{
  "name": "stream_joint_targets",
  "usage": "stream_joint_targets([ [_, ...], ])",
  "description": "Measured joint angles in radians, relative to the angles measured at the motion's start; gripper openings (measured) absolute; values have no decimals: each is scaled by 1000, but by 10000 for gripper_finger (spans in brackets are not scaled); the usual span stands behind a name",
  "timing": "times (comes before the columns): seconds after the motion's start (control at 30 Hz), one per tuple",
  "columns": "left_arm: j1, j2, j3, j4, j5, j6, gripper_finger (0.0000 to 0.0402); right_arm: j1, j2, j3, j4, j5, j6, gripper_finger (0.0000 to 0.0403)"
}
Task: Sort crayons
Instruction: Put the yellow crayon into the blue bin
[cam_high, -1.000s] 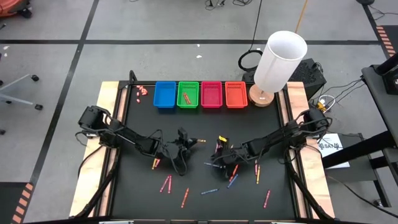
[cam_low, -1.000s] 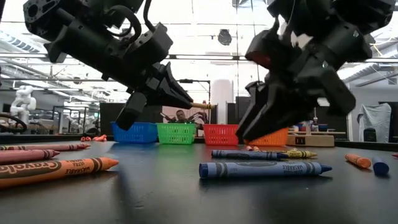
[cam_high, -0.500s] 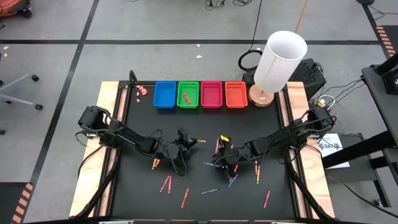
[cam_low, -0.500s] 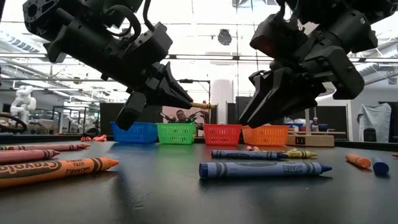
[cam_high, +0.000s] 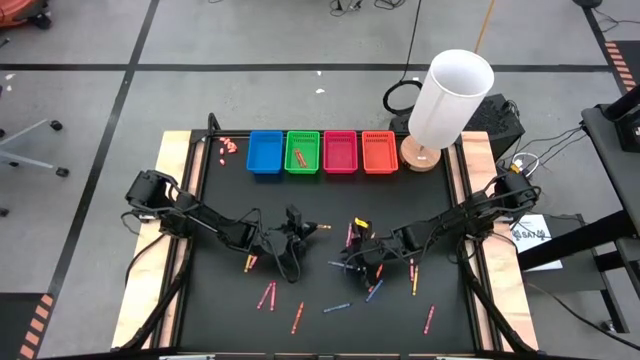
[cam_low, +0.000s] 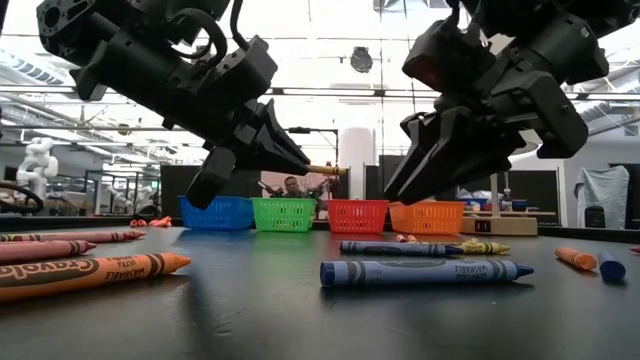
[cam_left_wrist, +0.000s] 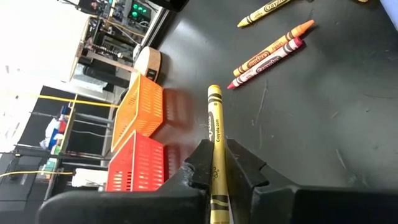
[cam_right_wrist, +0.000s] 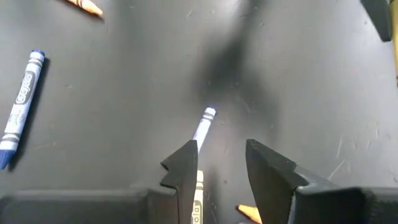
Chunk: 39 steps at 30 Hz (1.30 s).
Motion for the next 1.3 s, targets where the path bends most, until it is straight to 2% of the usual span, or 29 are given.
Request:
stream_joint_targets([
  [0.5,0,0,-1,0,0,-218,27,0,0,0,23,0,-2,123],
  [1.2,0,0,-1,1,1,-1020,28,0,0,0,25,0,7,123],
  [1.3,3,0,-1,1,1,-1093,28,0,0,0,25,0,10,123],
])
